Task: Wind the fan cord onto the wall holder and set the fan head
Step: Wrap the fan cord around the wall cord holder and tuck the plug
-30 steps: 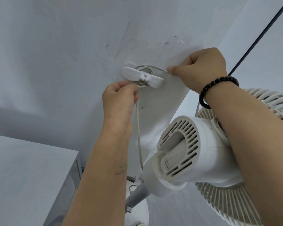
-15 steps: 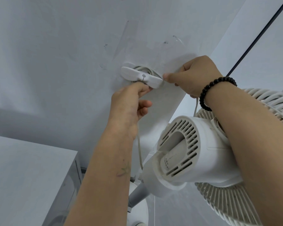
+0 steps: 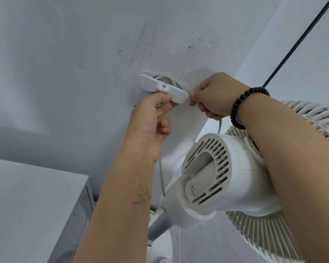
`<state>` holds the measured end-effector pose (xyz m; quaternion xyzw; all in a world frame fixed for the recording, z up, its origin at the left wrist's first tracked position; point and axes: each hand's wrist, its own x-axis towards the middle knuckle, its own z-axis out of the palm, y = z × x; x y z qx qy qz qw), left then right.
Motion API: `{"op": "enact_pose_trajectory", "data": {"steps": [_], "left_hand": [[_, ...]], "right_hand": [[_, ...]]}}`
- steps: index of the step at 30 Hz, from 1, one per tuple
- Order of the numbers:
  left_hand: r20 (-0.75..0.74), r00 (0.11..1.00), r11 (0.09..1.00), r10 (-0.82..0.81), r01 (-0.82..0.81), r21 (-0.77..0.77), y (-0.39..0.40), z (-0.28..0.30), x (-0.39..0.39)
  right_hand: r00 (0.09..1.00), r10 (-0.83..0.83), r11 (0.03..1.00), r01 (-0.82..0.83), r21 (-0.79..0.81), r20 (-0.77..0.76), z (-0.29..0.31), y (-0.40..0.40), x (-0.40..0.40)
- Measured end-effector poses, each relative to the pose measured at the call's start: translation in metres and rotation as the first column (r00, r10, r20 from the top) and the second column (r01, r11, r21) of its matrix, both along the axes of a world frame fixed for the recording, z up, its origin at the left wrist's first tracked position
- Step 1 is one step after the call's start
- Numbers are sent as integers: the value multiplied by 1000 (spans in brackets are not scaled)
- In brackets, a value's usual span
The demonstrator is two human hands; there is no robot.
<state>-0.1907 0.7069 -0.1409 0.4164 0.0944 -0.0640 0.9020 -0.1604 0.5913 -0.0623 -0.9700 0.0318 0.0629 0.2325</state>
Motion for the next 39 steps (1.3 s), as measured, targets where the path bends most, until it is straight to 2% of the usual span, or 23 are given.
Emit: {"op": "enact_pose_trajectory", "data": {"steps": [2,7,12,17,24,28,31,35,39], "left_hand": [[0,1000,1000,7,-7,8,0,-1,0],[-9,999,995,33,-32,92,1,-3,1],[9,1000,993,29,-30,112,1,-3,0],[22,999,992,30,-32,124,2,-4,0],[60,994,916,91,-107,386,-4,-10,6],[27,989,938,142,-143,317,-7,-15,8],[-11,987,956,159,-151,252,-8,-17,9],[-38,985,973,166,-157,172,-9,-15,8],[-33,986,965,164,-153,212,-10,-14,6]], "right_hand": [[997,-9,1000,10,20,-73,-1,1,-1],[990,32,999,-29,22,-136,-3,1,-2],[965,79,992,-52,112,-252,-5,3,-3],[911,189,981,-162,103,-368,-7,2,-8],[860,305,948,-313,49,-410,-5,1,-10],[841,301,945,-327,19,-450,-5,1,-11],[825,246,923,-360,-138,-510,-3,3,-12],[839,181,879,-372,-298,-513,-2,1,-11],[862,258,884,-393,-254,-437,-2,-3,-10]]}}
